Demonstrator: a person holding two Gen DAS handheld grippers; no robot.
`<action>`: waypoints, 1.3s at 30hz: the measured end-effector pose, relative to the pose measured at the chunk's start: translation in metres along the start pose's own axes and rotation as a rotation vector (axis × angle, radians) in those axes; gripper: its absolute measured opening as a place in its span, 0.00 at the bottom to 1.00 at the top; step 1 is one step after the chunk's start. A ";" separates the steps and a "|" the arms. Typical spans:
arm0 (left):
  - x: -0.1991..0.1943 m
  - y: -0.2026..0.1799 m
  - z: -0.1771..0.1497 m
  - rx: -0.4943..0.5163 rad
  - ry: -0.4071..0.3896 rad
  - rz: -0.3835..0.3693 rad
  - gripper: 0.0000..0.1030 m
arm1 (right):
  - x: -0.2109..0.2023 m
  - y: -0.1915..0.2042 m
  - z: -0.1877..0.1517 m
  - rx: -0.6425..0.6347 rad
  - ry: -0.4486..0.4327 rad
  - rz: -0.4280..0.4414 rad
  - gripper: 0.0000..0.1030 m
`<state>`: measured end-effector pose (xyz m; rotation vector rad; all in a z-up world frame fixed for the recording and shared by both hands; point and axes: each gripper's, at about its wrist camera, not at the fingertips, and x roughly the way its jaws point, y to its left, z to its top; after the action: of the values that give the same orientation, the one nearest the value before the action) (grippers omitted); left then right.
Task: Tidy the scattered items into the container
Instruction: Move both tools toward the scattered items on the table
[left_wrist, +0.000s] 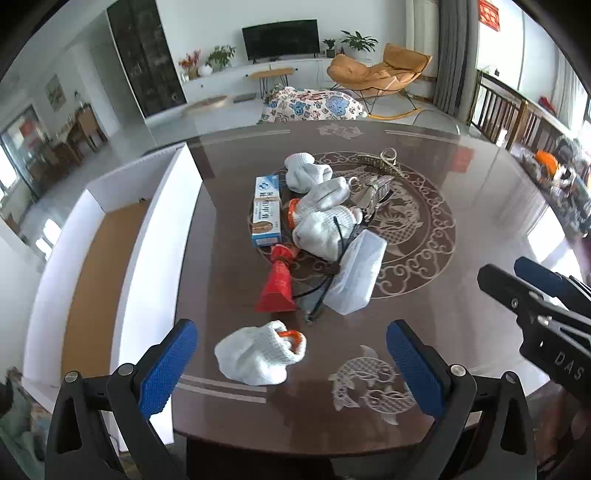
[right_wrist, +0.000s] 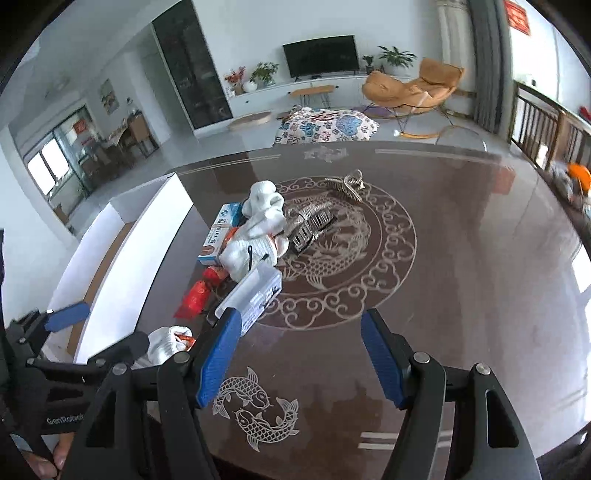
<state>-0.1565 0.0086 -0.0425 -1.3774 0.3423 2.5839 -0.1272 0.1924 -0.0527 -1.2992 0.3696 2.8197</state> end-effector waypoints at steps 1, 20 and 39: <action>0.000 0.002 -0.006 -0.002 -0.017 -0.017 1.00 | 0.002 0.001 -0.005 0.007 -0.005 0.002 0.66; -0.034 0.002 -0.064 -0.049 -0.073 0.024 1.00 | -0.080 0.009 -0.065 0.158 -0.089 -0.070 0.66; -0.013 -0.018 -0.042 -0.045 -0.035 0.068 1.00 | -0.034 0.011 -0.046 0.038 -0.011 -0.077 0.66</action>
<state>-0.1120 0.0124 -0.0563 -1.3555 0.3334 2.6827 -0.0719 0.1744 -0.0531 -1.2621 0.3635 2.7420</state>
